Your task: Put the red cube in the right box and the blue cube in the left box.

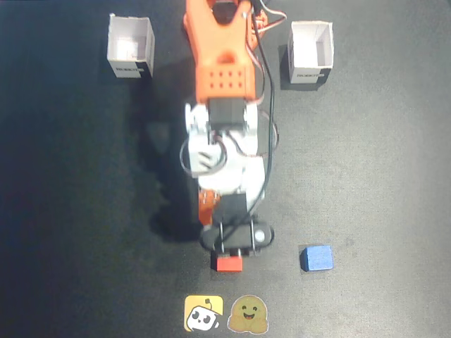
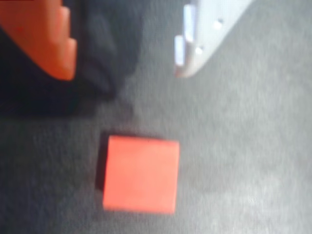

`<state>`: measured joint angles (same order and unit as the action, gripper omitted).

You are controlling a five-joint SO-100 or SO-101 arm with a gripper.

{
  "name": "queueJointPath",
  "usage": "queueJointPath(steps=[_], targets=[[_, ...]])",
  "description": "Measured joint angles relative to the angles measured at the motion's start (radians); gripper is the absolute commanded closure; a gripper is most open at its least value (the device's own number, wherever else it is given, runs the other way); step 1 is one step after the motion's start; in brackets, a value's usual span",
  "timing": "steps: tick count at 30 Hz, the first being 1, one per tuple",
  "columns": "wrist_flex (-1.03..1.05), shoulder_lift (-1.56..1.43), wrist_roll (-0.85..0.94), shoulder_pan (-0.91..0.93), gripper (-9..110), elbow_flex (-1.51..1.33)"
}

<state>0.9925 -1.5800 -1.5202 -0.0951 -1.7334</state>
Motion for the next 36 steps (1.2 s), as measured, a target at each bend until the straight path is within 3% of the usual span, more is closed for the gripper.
queueJointPath(steps=[36], targets=[[0.04,0.419,-0.086,-0.032,80,0.348]])
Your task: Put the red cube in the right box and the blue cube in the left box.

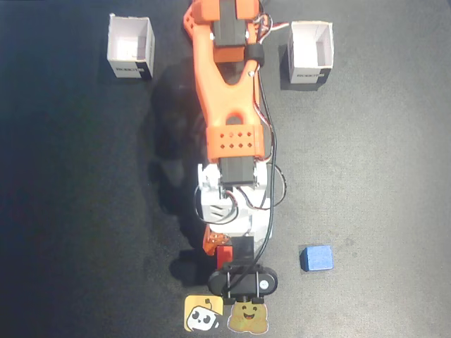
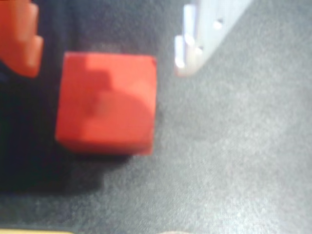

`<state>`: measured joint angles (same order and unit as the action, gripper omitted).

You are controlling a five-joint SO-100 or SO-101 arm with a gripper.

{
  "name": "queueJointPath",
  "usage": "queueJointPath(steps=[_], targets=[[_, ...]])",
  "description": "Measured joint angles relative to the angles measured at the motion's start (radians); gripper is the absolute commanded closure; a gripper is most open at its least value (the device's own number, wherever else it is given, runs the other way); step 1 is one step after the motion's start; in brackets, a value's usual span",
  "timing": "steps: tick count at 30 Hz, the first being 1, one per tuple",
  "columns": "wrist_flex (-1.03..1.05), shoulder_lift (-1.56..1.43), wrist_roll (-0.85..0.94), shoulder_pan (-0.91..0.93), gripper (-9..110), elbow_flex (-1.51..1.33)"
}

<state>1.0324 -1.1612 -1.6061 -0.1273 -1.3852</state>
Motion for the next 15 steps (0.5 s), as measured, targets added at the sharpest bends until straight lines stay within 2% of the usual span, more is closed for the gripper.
queueJointPath(steps=[15], targets=[[0.072,0.175,-0.012,0.0,80,0.187]])
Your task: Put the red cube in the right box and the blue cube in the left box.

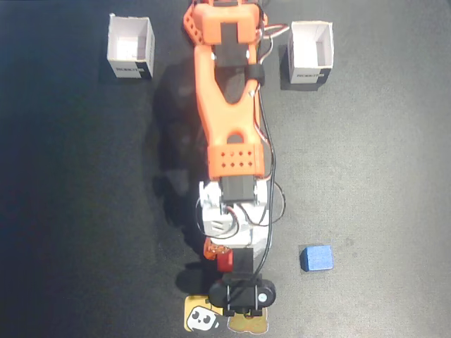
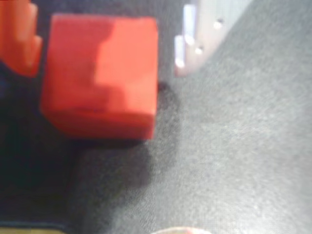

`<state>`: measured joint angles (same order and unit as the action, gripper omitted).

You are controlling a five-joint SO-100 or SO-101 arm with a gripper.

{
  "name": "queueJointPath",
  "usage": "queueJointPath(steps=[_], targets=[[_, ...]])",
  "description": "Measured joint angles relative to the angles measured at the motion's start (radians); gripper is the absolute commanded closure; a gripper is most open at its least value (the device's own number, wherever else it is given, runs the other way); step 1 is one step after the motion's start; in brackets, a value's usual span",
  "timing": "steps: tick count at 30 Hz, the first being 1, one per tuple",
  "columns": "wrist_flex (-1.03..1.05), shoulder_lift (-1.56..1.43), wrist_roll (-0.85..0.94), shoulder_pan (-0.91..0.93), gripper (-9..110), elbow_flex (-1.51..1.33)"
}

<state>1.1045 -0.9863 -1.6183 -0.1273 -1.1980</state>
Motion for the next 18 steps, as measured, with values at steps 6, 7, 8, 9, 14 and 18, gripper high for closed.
queueJointPath(steps=[6,7,8,9,14,18], targets=[[0.008,0.009,0.0,0.0,80,0.034],[0.014,0.018,0.0,0.0,80,0.046],[0.025,0.035,0.0,0.0,80,0.066],[0.037,0.054,0.002,0.0,80,0.087],[0.069,0.1,0.017,0.0,86,0.144],[0.069,0.1,0.018,0.002,93,0.149]])
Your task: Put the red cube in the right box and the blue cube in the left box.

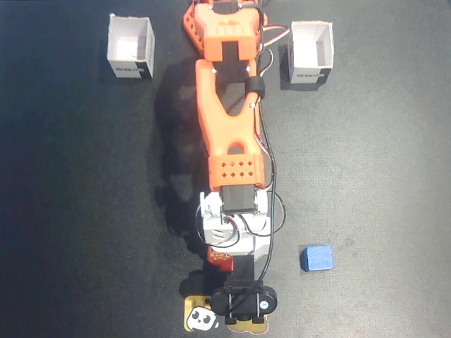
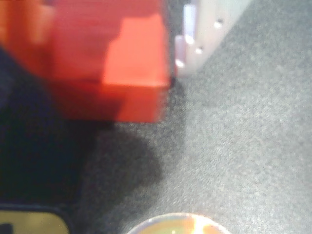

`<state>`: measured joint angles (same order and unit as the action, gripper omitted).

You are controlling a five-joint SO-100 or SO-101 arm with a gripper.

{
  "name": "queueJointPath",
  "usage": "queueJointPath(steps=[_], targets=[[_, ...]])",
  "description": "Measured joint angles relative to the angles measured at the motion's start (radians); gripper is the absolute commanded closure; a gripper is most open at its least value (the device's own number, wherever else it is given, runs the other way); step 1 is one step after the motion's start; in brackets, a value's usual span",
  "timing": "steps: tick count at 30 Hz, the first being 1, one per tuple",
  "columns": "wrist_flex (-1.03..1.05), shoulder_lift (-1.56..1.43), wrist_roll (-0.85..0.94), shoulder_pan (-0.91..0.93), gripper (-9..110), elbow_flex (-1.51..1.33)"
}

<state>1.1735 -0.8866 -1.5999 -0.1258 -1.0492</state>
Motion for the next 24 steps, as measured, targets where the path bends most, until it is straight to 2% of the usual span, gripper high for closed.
queueJointPath(steps=[11,24], targets=[[0.0,-0.014,0.037,0.02,92,-0.026],[-0.044,-0.348,0.121,0.12,92,-0.379]])
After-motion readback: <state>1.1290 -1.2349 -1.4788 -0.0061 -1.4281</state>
